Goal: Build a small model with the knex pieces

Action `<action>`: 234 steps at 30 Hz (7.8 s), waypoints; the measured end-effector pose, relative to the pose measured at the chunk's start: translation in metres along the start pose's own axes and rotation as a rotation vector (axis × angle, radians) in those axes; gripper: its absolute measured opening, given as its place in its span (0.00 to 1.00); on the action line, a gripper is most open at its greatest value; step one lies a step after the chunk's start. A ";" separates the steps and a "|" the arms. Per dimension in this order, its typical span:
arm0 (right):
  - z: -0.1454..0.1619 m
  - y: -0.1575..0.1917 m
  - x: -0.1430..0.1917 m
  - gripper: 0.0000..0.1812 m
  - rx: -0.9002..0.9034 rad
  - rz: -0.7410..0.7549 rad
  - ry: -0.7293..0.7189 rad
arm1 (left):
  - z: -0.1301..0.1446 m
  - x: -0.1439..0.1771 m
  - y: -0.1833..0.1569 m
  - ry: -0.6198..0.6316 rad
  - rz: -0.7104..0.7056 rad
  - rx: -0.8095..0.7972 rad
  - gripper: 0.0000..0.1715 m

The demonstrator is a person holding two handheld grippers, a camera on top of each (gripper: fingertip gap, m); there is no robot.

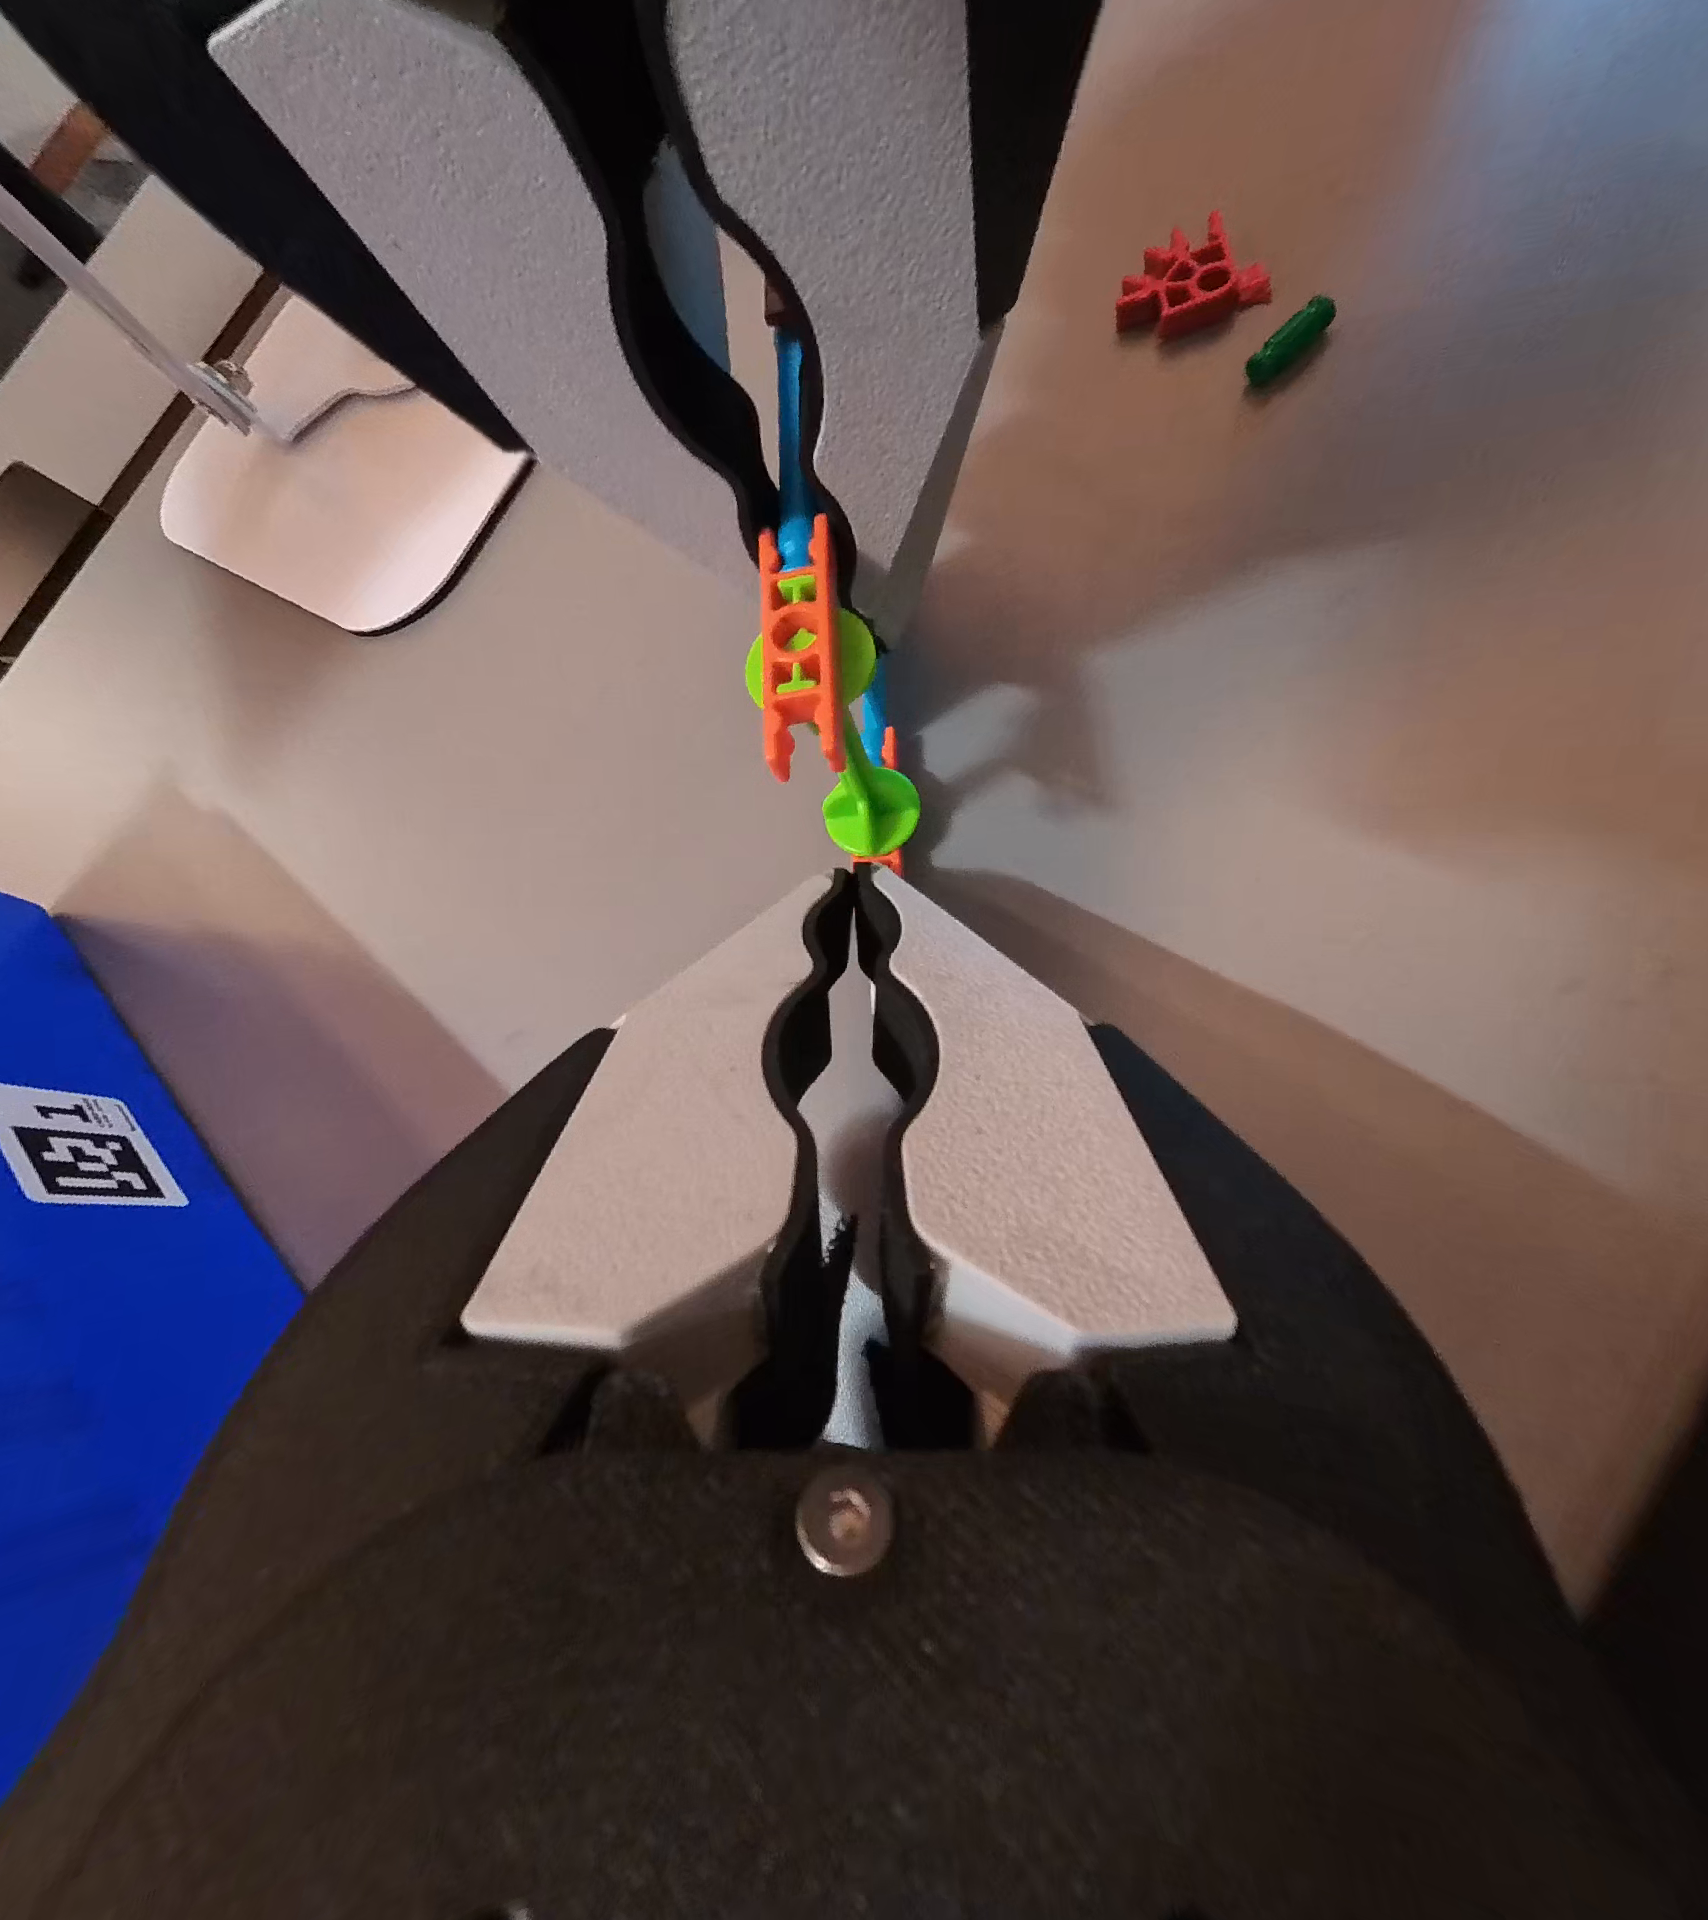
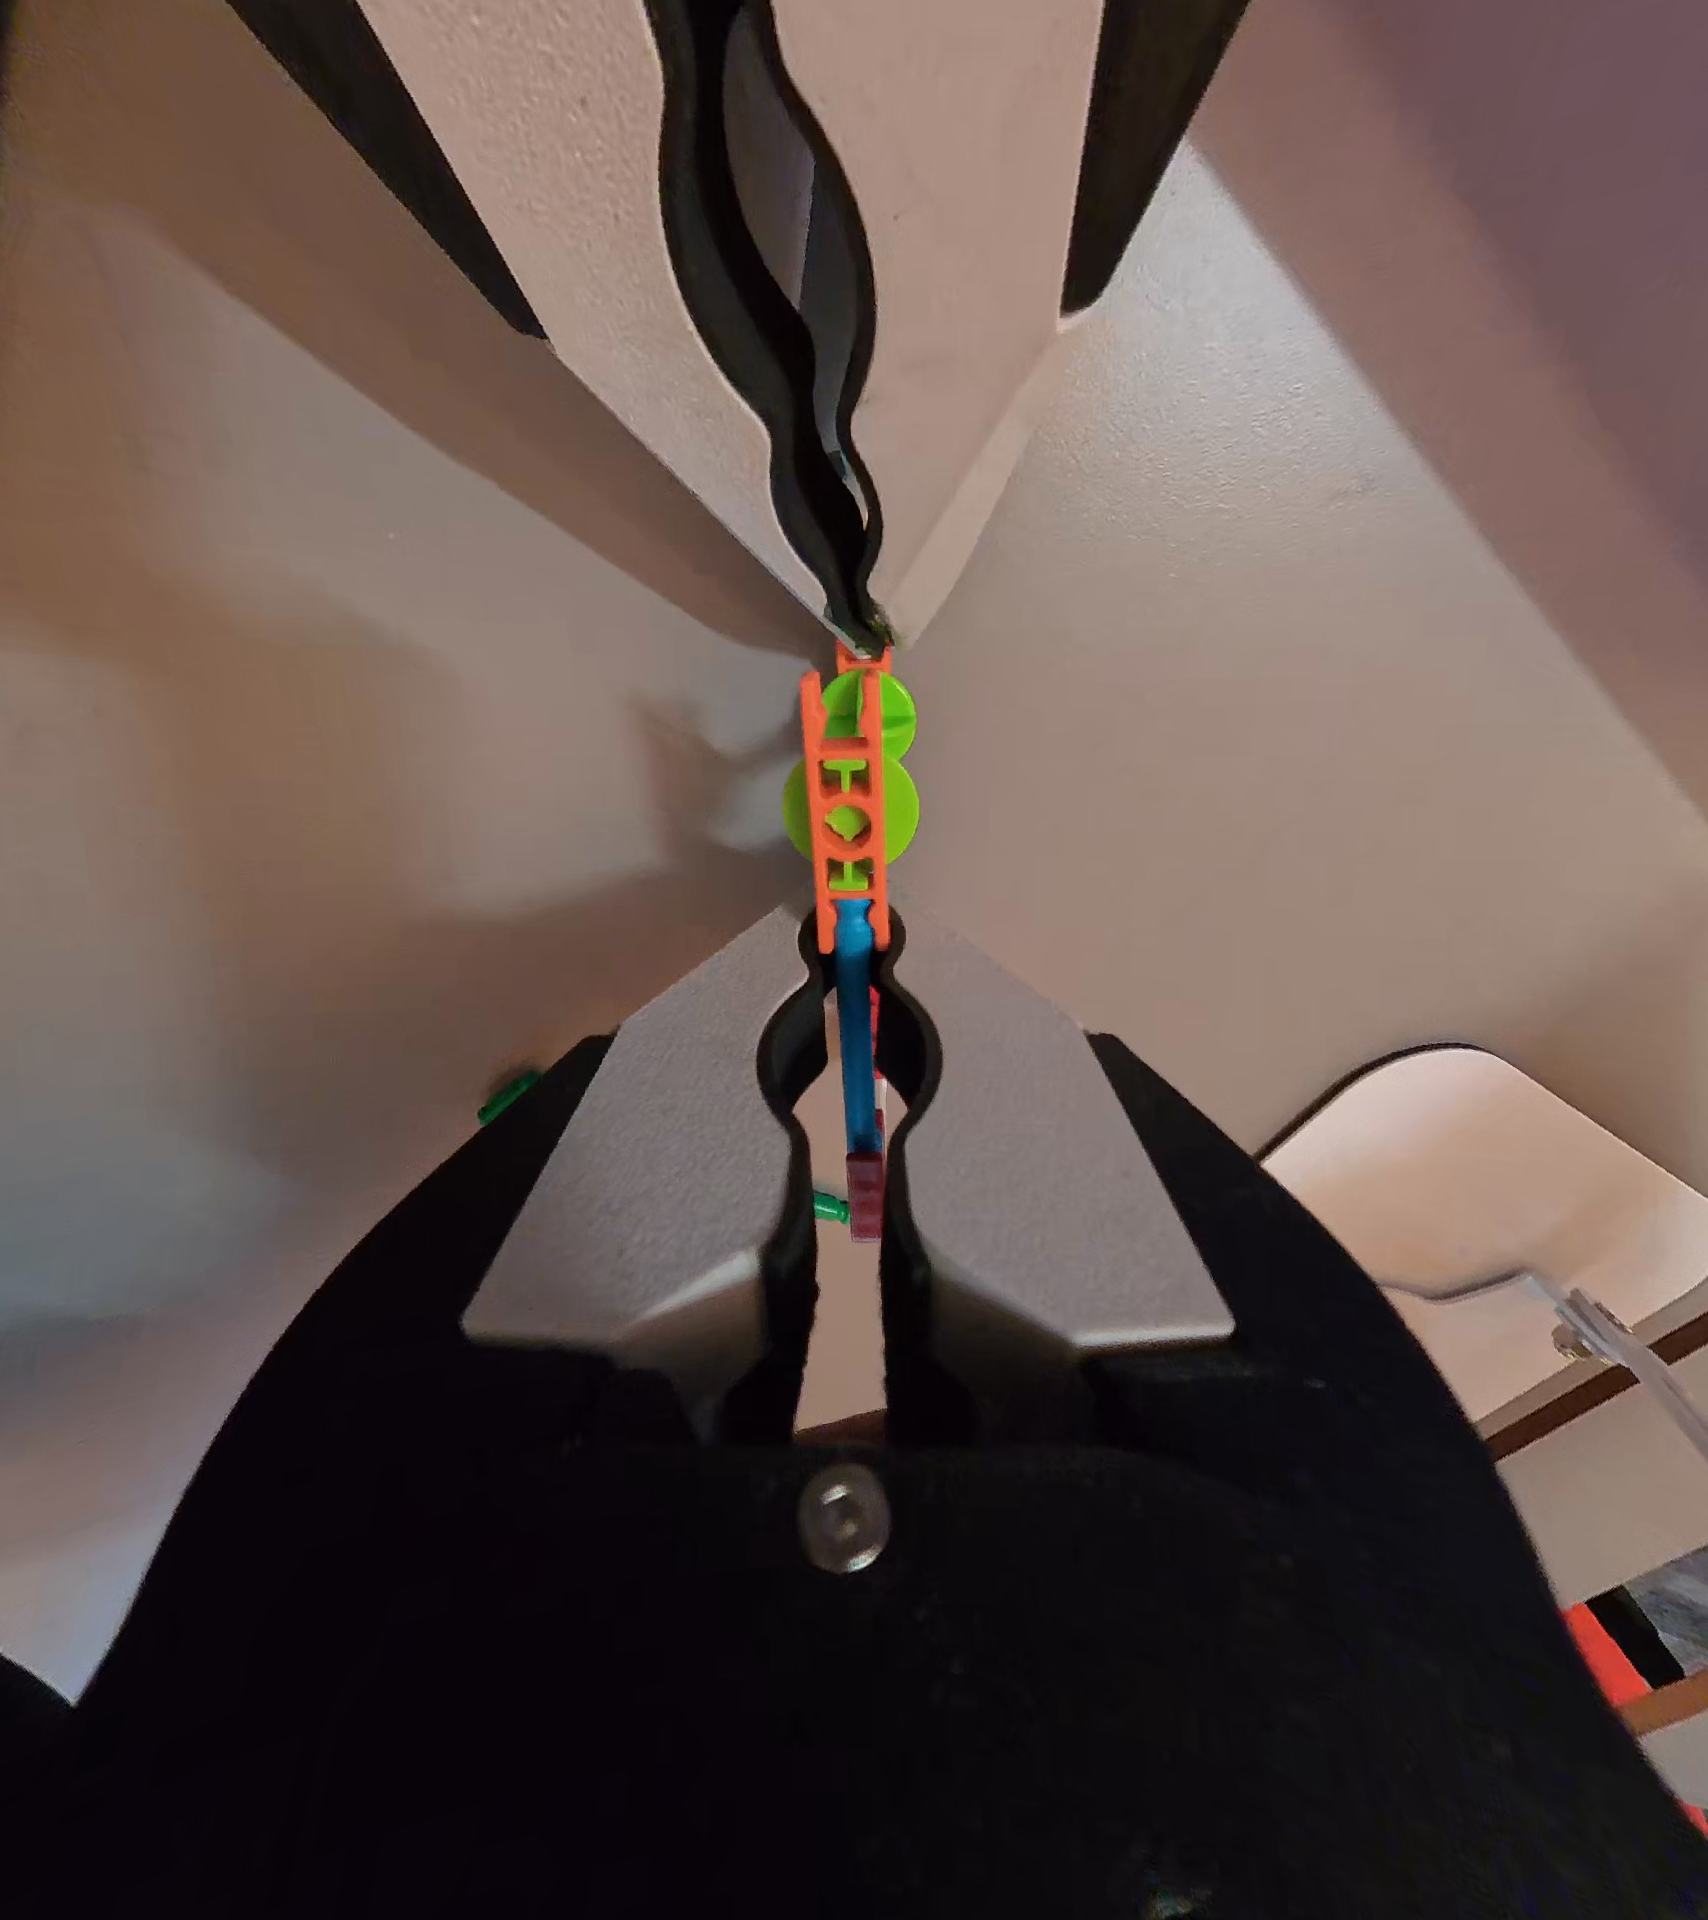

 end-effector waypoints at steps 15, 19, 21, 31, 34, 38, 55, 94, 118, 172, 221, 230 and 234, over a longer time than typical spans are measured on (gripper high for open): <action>0.000 -0.001 -0.007 0.00 -0.020 -0.011 -0.019 | 0.002 -0.001 -0.002 0.019 0.045 -0.032 0.00; 0.002 -0.002 -0.007 0.01 -0.049 -0.002 -0.020 | 0.002 -0.002 -0.002 0.017 0.071 -0.005 0.00; 0.003 -0.004 -0.006 0.04 -0.066 0.011 -0.017 | 0.001 -0.003 -0.002 0.015 0.084 0.002 0.00; 0.011 -0.002 -0.003 0.04 -0.119 0.047 -0.050 | 0.001 0.006 0.006 -0.058 0.124 0.103 0.00; 0.017 -0.002 -0.003 0.06 -0.137 0.059 -0.062 | 0.001 0.014 0.005 -0.052 0.083 0.072 0.01; 0.020 0.000 0.003 0.10 -0.151 0.091 -0.110 | -0.017 0.049 0.000 -0.117 0.030 -0.006 0.01; 0.030 0.003 -0.003 0.07 -0.142 0.143 -0.137 | 0.067 0.039 0.227 0.326 -0.190 0.112 0.03; 0.030 0.007 -0.002 0.07 -0.108 0.129 -0.155 | 0.101 -0.010 0.252 0.620 0.068 0.168 0.05; 0.033 0.003 -0.001 0.07 -0.121 0.129 -0.205 | 0.017 0.090 0.230 0.314 -0.126 0.123 0.02; 0.027 0.024 0.007 0.05 -0.105 -0.045 -0.315 | -0.033 0.041 -0.003 0.141 0.182 -0.077 0.02; 0.045 0.037 0.019 0.00 -0.132 -0.113 -0.302 | -0.008 0.019 -0.039 0.179 0.189 -0.184 0.08; 0.048 0.020 0.048 0.00 -0.117 0.150 -0.351 | -0.031 0.027 -0.008 0.046 0.020 -0.084 0.16; 0.045 0.010 0.079 0.00 -0.045 0.499 -0.281 | -0.065 0.050 0.027 -0.234 -0.042 0.125 0.16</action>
Point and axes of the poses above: each gripper's, where its closed fingertips meet, x back along the fingers, z out of its underside, y = z × x across the jaws, the point moved 6 cm from there along x, back along the fingers, and after that the axes turned 2 degrees about -x, right-handed, at the moved point
